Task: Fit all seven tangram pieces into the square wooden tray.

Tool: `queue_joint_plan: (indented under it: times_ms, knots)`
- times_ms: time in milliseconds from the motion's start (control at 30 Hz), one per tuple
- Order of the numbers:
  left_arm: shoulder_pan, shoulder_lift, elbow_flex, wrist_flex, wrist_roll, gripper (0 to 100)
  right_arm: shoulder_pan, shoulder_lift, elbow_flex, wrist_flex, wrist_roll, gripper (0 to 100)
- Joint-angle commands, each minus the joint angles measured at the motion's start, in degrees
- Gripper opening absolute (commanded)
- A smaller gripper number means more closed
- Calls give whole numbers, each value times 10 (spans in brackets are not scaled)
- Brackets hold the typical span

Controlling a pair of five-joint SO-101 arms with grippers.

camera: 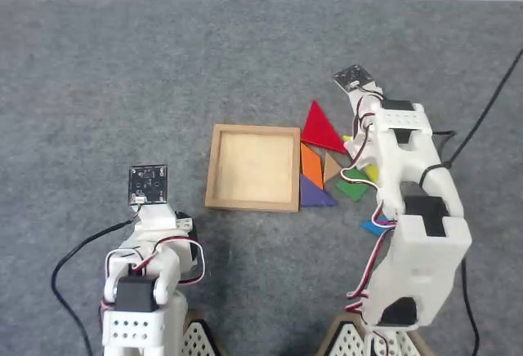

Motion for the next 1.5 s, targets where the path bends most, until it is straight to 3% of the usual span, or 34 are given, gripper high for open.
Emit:
queue_joint_plan:
  times_ms: [0,267,467,700,967,1100,1267,1467]
  knots:
    - [-4,-11,-7,1,-6,14,2,-8,-19,-3,10,155]
    - [-4,-11,-7,1,-6,14,4,-26,-20,1,-43,115]
    - [-4,-11,-7,1,-6,14,-18,-130,-6,55,-71,114]
    - [-4,-11,-7,1,-6,14,-117,-224,25,79,-128,117]
    - [-4,-11,-7,1,-6,14,-243,-231,22,77,-200,115]
    - [-4,-11,-7,1,-6,14,-174,-229,2,83,-189,137]
    - [-4,-11,-7,1,-6,14,-73,-214,-6,101,-90,283]
    - [-4,-11,-7,1,-6,14,-51,-131,-11,88,-45,294]
